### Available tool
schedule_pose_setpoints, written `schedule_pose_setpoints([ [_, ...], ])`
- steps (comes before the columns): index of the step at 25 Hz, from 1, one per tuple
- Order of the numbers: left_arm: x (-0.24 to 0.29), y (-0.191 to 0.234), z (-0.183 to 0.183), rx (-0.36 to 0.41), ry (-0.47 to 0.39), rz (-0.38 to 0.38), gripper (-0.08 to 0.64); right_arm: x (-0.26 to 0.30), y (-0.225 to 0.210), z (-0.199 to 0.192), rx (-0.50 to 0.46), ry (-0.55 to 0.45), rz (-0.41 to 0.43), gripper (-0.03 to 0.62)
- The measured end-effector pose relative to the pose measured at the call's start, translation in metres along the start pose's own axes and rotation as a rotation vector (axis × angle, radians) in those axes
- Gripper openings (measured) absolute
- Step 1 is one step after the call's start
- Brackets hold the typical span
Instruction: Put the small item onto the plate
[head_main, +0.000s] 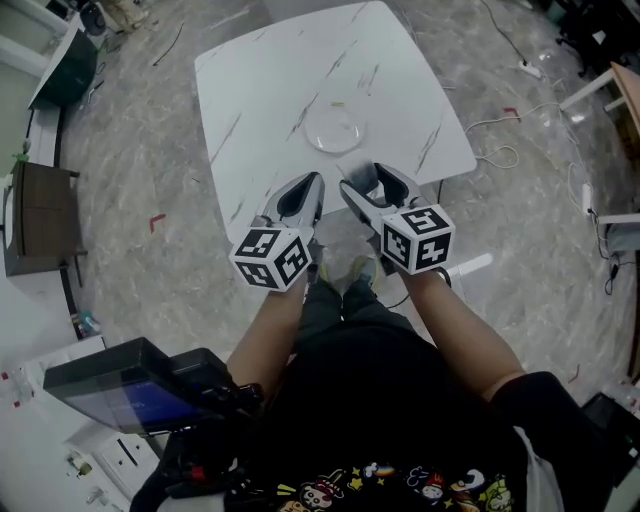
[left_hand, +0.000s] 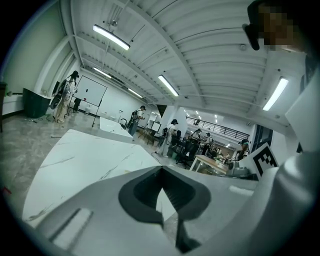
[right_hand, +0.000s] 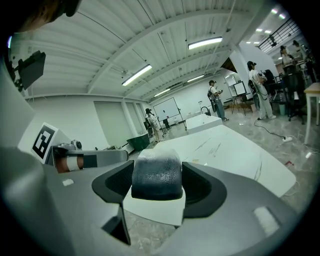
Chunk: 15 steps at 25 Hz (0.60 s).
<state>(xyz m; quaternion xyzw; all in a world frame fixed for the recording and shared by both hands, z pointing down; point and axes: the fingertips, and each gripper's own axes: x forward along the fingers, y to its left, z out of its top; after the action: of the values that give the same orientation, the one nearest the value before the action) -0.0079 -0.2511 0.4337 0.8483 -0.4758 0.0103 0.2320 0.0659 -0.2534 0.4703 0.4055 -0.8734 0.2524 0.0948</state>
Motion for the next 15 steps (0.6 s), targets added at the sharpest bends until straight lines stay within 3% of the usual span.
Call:
schedule_pose_setpoints([
  [15, 0.027, 0.048, 0.008, -0.015, 0.034, 0.008, 0.001, 0.053, -0.017, 0.008, -0.033, 0.048, -0.048, 0.325],
])
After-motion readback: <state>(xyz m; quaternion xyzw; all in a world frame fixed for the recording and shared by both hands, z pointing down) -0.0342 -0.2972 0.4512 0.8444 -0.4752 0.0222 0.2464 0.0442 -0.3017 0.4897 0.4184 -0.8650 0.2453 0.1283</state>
